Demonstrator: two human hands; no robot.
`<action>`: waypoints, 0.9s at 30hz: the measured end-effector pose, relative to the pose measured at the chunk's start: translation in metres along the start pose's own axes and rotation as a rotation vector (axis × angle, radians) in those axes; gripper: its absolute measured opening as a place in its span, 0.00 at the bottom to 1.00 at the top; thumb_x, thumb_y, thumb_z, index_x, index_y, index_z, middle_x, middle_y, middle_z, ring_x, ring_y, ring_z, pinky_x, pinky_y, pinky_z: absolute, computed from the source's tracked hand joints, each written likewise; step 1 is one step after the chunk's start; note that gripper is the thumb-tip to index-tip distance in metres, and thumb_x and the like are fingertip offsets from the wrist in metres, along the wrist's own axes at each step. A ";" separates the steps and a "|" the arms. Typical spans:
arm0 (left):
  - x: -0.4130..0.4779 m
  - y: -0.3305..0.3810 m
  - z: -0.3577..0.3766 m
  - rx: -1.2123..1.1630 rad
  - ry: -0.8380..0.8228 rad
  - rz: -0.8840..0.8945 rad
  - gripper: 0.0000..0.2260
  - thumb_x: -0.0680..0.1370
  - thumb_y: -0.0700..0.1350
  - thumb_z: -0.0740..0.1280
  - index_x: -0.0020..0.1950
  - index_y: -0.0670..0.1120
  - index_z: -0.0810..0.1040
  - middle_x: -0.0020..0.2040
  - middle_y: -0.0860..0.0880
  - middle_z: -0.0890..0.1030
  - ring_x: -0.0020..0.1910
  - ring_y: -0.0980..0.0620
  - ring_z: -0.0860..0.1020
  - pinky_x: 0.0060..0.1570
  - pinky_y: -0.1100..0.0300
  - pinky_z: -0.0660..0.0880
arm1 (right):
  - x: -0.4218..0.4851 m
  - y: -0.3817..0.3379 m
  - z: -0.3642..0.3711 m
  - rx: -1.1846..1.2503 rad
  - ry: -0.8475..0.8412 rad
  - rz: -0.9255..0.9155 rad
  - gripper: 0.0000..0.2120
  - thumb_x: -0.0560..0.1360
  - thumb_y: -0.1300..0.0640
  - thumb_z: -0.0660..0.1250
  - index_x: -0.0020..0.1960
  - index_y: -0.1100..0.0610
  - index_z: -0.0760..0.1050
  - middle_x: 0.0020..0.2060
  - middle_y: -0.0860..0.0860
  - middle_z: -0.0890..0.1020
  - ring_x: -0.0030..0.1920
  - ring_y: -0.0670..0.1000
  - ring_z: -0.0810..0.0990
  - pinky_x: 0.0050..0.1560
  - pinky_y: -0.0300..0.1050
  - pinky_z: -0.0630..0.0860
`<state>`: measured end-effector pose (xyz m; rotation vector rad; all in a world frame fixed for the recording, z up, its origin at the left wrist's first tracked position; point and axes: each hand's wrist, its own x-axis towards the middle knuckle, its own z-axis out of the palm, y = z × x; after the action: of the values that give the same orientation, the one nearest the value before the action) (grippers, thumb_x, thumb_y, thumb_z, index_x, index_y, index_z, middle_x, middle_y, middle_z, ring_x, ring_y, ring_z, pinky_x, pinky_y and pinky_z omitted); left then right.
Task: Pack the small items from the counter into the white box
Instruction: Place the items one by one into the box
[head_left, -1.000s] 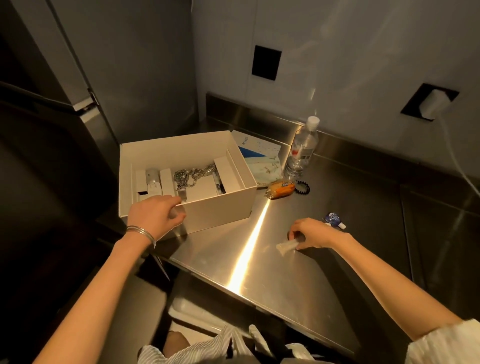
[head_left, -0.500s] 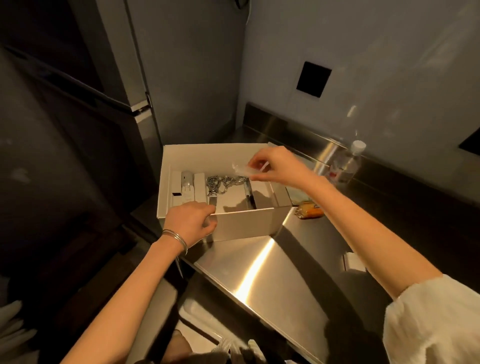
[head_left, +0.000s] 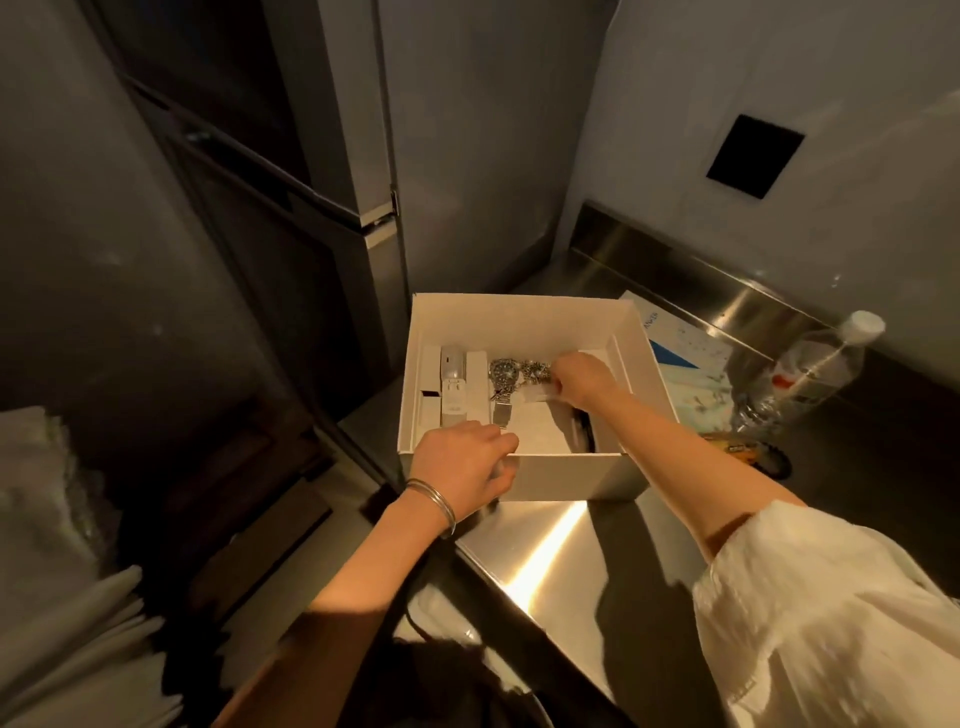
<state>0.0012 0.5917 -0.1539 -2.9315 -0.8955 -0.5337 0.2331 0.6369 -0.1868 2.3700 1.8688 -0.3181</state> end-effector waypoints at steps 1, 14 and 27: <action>-0.001 0.000 0.001 -0.004 -0.003 0.002 0.07 0.68 0.49 0.63 0.31 0.50 0.73 0.26 0.53 0.75 0.25 0.53 0.74 0.22 0.67 0.59 | 0.001 0.003 0.002 0.033 0.002 0.014 0.07 0.74 0.59 0.66 0.49 0.61 0.79 0.50 0.59 0.82 0.50 0.59 0.79 0.51 0.48 0.74; 0.000 -0.003 0.004 -0.023 -0.036 0.018 0.07 0.66 0.50 0.73 0.36 0.51 0.77 0.28 0.53 0.77 0.27 0.53 0.75 0.23 0.69 0.60 | -0.145 0.042 -0.066 0.660 0.293 -0.042 0.08 0.74 0.61 0.67 0.52 0.57 0.80 0.48 0.48 0.81 0.48 0.46 0.79 0.52 0.36 0.75; 0.000 -0.001 0.003 -0.067 -0.105 -0.030 0.06 0.73 0.51 0.67 0.45 0.50 0.78 0.37 0.51 0.80 0.37 0.49 0.77 0.29 0.61 0.71 | -0.272 0.184 0.041 0.242 -0.278 0.390 0.21 0.70 0.59 0.72 0.62 0.54 0.73 0.58 0.53 0.73 0.63 0.55 0.71 0.60 0.45 0.70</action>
<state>0.0020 0.5930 -0.1571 -3.0360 -0.9525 -0.4227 0.3478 0.3268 -0.1727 2.6063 1.2779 -0.8192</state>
